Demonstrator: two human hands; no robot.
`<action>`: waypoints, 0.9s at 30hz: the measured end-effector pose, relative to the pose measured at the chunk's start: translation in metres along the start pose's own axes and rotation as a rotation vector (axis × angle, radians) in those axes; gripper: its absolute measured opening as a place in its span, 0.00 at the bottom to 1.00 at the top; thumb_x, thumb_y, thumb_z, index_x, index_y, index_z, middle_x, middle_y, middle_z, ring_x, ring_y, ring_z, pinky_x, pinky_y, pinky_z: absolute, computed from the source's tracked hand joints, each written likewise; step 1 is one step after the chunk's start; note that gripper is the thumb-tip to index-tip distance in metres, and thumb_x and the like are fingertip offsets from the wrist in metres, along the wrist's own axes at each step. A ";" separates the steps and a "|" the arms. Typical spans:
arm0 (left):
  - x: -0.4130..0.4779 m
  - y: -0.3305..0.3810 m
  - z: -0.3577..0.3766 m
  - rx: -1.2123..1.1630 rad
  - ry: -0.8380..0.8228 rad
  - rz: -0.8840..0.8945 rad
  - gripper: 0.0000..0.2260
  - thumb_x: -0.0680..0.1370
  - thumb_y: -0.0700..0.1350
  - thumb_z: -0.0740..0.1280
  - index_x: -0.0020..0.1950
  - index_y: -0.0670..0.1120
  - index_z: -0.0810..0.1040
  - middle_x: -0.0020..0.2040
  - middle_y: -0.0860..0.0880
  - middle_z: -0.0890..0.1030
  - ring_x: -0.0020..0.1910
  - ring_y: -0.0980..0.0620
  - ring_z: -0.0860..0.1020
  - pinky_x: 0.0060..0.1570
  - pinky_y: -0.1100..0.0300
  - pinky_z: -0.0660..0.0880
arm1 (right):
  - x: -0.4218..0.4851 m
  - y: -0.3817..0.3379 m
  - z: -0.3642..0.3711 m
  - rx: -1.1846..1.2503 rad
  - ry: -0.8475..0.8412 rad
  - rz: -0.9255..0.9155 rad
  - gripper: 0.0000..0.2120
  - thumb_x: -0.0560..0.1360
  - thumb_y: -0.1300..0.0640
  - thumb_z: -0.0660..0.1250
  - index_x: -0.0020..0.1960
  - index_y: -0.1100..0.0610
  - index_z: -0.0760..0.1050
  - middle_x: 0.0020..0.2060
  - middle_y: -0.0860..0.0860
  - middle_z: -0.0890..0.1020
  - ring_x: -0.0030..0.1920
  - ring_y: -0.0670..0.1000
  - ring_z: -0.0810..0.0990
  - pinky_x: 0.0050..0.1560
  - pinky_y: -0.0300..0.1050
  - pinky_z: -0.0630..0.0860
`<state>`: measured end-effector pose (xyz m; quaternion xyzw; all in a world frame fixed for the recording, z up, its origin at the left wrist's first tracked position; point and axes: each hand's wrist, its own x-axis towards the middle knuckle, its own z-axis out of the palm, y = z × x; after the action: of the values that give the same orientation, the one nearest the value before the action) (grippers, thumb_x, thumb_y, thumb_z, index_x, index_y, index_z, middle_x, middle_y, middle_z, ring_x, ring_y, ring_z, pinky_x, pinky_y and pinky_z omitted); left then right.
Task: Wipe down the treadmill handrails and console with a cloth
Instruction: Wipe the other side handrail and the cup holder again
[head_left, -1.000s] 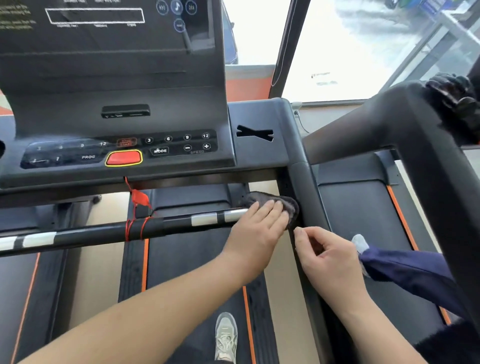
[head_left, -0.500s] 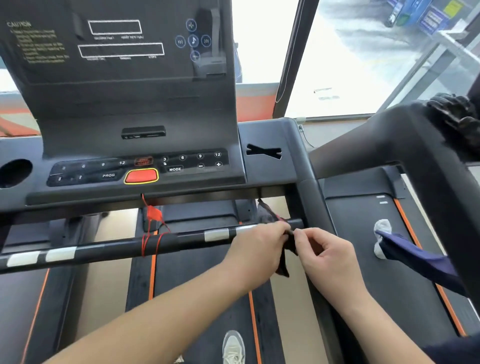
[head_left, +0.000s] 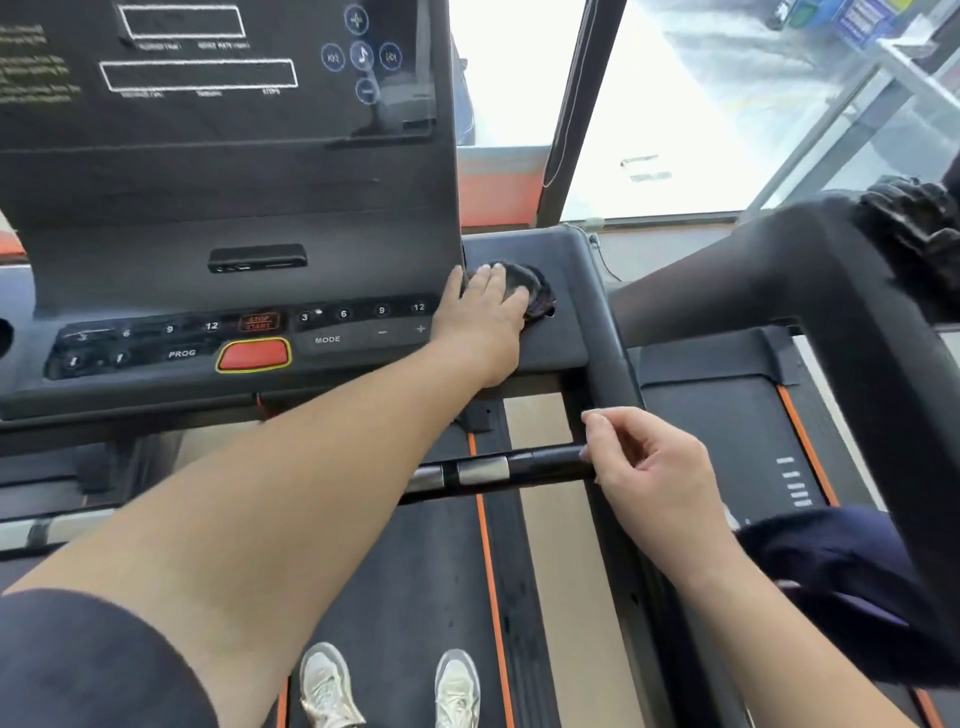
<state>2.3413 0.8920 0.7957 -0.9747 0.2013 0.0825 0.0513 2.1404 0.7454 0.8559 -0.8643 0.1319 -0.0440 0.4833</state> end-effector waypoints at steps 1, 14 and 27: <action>-0.002 0.002 0.000 0.032 0.029 0.012 0.24 0.85 0.49 0.51 0.83 0.52 0.55 0.84 0.44 0.52 0.83 0.45 0.50 0.80 0.42 0.41 | 0.000 0.001 0.000 0.002 -0.002 0.006 0.08 0.81 0.52 0.67 0.44 0.51 0.82 0.34 0.49 0.83 0.37 0.50 0.81 0.45 0.53 0.80; -0.128 0.024 0.025 -0.386 0.255 0.164 0.13 0.73 0.39 0.74 0.55 0.49 0.80 0.55 0.50 0.84 0.57 0.45 0.81 0.49 0.53 0.79 | -0.019 -0.012 0.026 0.093 -0.122 0.018 0.10 0.81 0.53 0.67 0.42 0.50 0.82 0.34 0.52 0.83 0.37 0.55 0.81 0.46 0.59 0.81; -0.266 -0.016 0.009 -1.234 0.339 -0.408 0.06 0.83 0.49 0.65 0.53 0.52 0.82 0.42 0.55 0.84 0.44 0.58 0.80 0.47 0.63 0.76 | -0.052 -0.034 0.084 0.190 -0.343 0.087 0.05 0.79 0.51 0.69 0.52 0.45 0.83 0.41 0.41 0.86 0.43 0.43 0.84 0.50 0.51 0.83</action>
<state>2.1053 1.0097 0.8359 -0.8433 -0.0657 0.0170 -0.5331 2.1140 0.8459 0.8428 -0.8032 0.0799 0.1124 0.5795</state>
